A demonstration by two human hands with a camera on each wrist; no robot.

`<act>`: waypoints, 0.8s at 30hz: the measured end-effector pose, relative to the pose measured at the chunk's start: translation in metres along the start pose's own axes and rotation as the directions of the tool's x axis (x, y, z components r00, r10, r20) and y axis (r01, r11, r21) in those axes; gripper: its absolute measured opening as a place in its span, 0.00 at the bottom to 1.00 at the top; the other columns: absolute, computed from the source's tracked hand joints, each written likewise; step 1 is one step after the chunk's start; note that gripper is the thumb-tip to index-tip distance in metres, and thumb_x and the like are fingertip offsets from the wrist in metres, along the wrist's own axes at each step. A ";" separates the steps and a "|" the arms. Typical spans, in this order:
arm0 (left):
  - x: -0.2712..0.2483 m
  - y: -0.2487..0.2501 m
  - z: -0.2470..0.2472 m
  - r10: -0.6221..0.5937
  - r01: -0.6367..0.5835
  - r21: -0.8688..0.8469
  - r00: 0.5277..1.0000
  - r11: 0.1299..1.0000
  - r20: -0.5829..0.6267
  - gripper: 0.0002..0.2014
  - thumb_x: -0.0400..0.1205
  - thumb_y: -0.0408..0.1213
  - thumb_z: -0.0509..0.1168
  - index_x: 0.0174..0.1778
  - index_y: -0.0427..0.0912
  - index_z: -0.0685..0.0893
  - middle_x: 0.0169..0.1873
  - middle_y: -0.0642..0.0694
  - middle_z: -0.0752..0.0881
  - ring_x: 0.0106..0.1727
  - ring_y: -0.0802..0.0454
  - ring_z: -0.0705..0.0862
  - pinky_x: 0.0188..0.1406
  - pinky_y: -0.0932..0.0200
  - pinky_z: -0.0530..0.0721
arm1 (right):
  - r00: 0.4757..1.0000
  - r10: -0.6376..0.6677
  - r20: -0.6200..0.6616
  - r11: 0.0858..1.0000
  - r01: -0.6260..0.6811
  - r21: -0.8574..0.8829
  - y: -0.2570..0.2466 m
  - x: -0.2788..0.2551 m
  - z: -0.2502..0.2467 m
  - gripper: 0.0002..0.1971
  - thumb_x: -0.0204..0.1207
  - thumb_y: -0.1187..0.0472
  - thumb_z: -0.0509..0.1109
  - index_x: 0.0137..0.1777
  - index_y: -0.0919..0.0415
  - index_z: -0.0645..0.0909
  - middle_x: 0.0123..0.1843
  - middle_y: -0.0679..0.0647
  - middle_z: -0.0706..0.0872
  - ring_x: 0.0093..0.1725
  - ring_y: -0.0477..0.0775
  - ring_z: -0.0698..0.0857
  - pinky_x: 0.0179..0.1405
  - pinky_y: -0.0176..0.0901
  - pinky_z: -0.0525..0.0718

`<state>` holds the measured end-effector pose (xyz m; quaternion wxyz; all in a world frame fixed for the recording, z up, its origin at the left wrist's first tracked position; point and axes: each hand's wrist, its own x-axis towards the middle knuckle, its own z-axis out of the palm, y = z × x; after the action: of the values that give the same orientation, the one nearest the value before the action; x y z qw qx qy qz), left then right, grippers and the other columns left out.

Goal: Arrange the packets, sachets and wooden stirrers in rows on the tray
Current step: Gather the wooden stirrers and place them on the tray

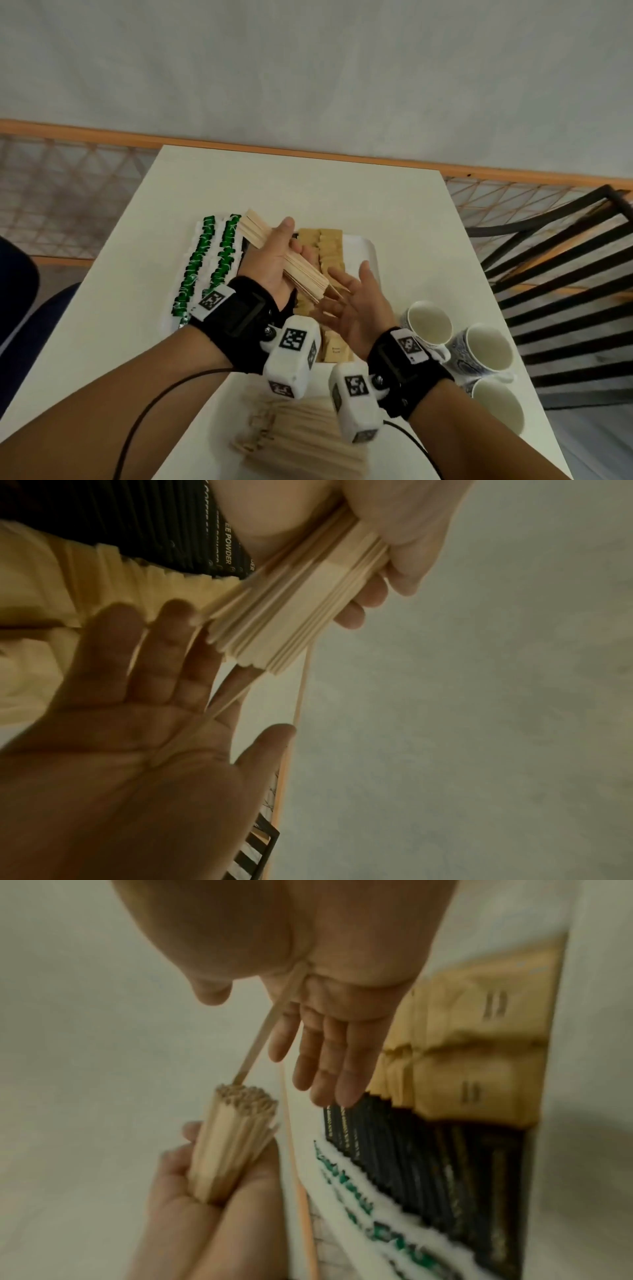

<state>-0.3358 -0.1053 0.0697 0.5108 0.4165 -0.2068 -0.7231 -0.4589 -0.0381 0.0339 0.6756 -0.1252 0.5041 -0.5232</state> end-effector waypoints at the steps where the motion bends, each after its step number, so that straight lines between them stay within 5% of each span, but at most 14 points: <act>1: 0.000 -0.002 0.002 0.023 -0.023 0.006 1.000 1.000 0.006 0.13 0.81 0.40 0.68 0.32 0.42 0.76 0.22 0.48 0.76 0.24 0.51 0.80 0.34 0.54 0.83 | 1.000 0.011 -0.009 0.996 -0.010 0.087 -0.002 0.004 0.003 0.32 0.81 0.33 0.49 0.67 0.59 0.76 0.61 0.62 0.85 0.51 0.60 0.87 0.55 0.58 0.84; 4: -0.003 -0.012 0.008 -0.001 -0.003 0.054 0.997 0.999 0.073 0.13 0.80 0.40 0.69 0.32 0.41 0.77 0.26 0.44 0.78 0.29 0.48 0.80 0.33 0.53 0.83 | 1.000 0.004 -0.011 0.992 -0.003 0.124 -0.008 0.015 0.015 0.33 0.80 0.32 0.48 0.66 0.57 0.78 0.63 0.61 0.86 0.61 0.63 0.86 0.60 0.60 0.83; 10: 0.006 -0.017 0.007 -0.079 0.038 0.230 0.982 0.973 0.172 0.19 0.81 0.44 0.66 0.29 0.35 0.77 0.28 0.40 0.84 0.27 0.48 0.83 0.28 0.56 0.84 | 0.992 -0.115 0.050 0.966 0.124 -0.225 -0.004 0.027 0.008 0.29 0.78 0.30 0.50 0.57 0.48 0.85 0.60 0.60 0.87 0.59 0.60 0.86 0.61 0.60 0.83; 13: 0.016 -0.014 0.000 -0.118 0.058 0.269 0.970 0.961 0.211 0.16 0.76 0.47 0.70 0.42 0.35 0.84 0.37 0.41 0.86 0.36 0.48 0.87 0.33 0.54 0.86 | 0.991 -0.064 0.114 0.968 0.089 -0.235 0.001 0.031 -0.003 0.33 0.73 0.27 0.53 0.66 0.46 0.80 0.65 0.63 0.83 0.63 0.64 0.84 0.62 0.63 0.82; 16: 0.018 -0.019 -0.001 -0.173 0.070 0.361 0.950 0.930 0.259 0.12 0.71 0.49 0.66 0.33 0.44 0.88 0.32 0.50 0.89 0.34 0.57 0.88 0.33 0.62 0.87 | 0.985 -0.047 0.167 0.981 0.077 -0.176 0.007 0.036 -0.005 0.37 0.71 0.26 0.54 0.75 0.45 0.71 0.70 0.64 0.80 0.66 0.64 0.82 0.55 0.57 0.85; 19: 0.017 -0.019 0.001 -0.184 0.065 0.410 0.948 0.910 0.258 0.23 0.72 0.50 0.65 0.55 0.35 0.85 0.41 0.48 0.90 0.42 0.57 0.88 0.37 0.63 0.85 | 0.965 -0.074 0.252 0.968 0.130 -0.214 0.004 0.028 -0.001 0.26 0.81 0.35 0.54 0.73 0.48 0.72 0.66 0.62 0.83 0.64 0.55 0.85 0.52 0.47 0.84; 22: 0.022 -0.018 -0.002 -0.271 0.124 0.476 0.929 0.871 0.253 0.29 0.70 0.53 0.64 0.63 0.39 0.81 0.39 0.52 0.91 0.41 0.56 0.89 0.35 0.61 0.85 | 0.928 -0.129 0.348 0.764 0.317 -0.562 -0.002 0.024 -0.003 0.08 0.82 0.58 0.65 0.59 0.50 0.79 0.53 0.56 0.87 0.51 0.44 0.86 0.51 0.41 0.85; 24: 0.023 -0.018 -0.002 -0.319 0.150 0.504 0.909 0.851 0.269 0.27 0.69 0.53 0.65 0.62 0.42 0.82 0.35 0.54 0.91 0.39 0.57 0.90 0.34 0.62 0.87 | 0.923 -0.119 0.365 0.594 0.361 -0.719 -0.003 0.029 -0.008 0.10 0.76 0.56 0.72 0.56 0.52 0.79 0.49 0.56 0.87 0.47 0.47 0.85 0.53 0.46 0.86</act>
<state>-0.3479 -0.1192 0.0466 0.2562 0.4183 -0.4088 -0.7696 -0.4694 -0.0607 0.0164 0.5416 -0.5428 0.5571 -0.3189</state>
